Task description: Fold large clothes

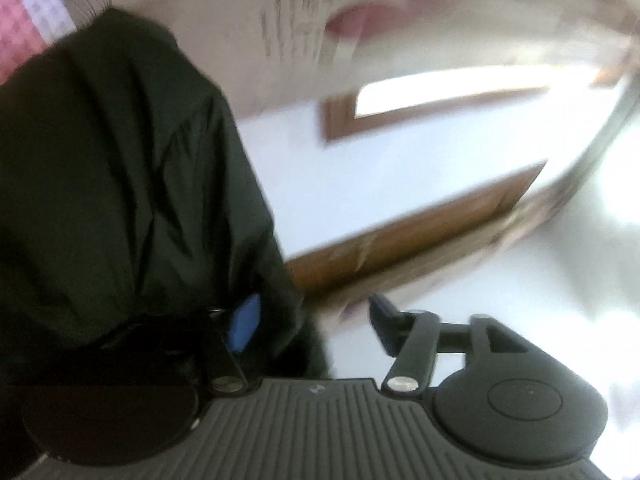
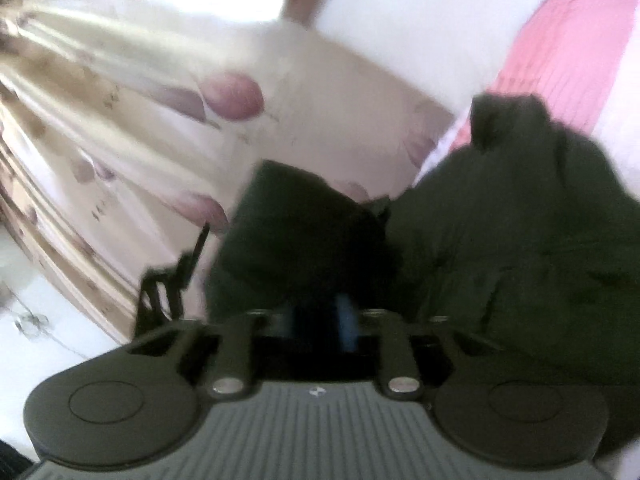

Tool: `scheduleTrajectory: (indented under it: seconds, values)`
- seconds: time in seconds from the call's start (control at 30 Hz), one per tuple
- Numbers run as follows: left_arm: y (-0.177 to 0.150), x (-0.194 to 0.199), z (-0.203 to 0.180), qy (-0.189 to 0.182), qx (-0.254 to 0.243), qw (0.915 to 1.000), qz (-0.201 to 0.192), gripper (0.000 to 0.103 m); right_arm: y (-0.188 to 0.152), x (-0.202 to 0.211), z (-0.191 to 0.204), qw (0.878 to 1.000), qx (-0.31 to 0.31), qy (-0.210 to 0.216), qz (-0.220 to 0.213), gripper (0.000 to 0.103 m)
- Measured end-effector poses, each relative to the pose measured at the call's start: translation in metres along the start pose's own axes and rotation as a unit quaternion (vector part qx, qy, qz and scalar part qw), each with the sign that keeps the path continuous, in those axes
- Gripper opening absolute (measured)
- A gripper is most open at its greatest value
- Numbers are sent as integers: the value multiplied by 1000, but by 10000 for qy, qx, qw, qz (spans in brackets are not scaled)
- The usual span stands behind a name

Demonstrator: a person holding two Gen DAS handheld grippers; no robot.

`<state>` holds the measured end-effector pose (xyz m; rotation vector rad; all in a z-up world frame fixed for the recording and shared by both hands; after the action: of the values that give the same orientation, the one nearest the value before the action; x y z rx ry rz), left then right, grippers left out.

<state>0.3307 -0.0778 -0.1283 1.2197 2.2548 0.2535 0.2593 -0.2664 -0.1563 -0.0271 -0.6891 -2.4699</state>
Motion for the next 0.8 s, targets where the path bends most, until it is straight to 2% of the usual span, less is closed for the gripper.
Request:
scheduleTrajectory:
  seconds: [0.03,0.1,0.17,0.3,0.4,0.5,0.57,0.63,0.67,0.7,0.73,0.77,0.8]
  values:
    - [0,4,1,-139,14,9996,-225,65,1,5,3,10000,-29,14,-81,69]
    - [-1,12,4,-309,-20,9982,-512,65,7,14,8,9998,-34,71,-187,84]
    - [-5,23,0,-403,-103,9971,-645,65,8,15,17,9998,101,22,-175,84]
    - [-11,30,-4,-452,-184,9956,-799,69,5,-7,36,9951,814,-558,-90,85]
    - [-10,45,-6,-544,42,9903,-1279,75,4,-31,53,9879,1307,-831,-21,85]
    - [-13,71,-11,-398,-4,9827,-1811,79,-1,-51,67,9742,1903,-1212,108,85]
    - [-21,90,-16,-208,-62,9806,-1947,79,-6,-61,73,9610,2347,-1454,182,85]
    - [-31,100,-22,87,-363,9834,-1776,79,-9,-72,73,9505,2615,-1650,313,81]
    - [-36,103,-25,260,-536,9853,-1600,79,-9,-80,70,9462,2688,-1752,413,75]
    - [-42,104,-26,358,-631,9870,-1435,79,-9,-84,68,9432,2747,-1802,489,61]
    - [-49,106,-26,411,-697,9886,-1268,79,-9,-87,66,9398,2835,-1827,545,52]
    - [-55,105,-26,493,-791,9894,-1112,78,-8,-90,65,9369,2933,-1817,566,48]
    - [-60,105,-26,550,-906,9892,-1009,78,-7,-92,64,9354,3001,-1775,585,39]
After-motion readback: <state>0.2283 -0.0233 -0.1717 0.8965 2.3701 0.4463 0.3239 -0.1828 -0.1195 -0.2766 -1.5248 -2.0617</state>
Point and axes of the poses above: each gripper's, at about its wrist camera, not at the fingertips, and x roughly against the way its jaws point, z to its left, y to its top, the point moved 9 cm from there along -x, roughly the way its jaws point, and after that the axes turned 12 degrees about -y, right-handed, at the moved point
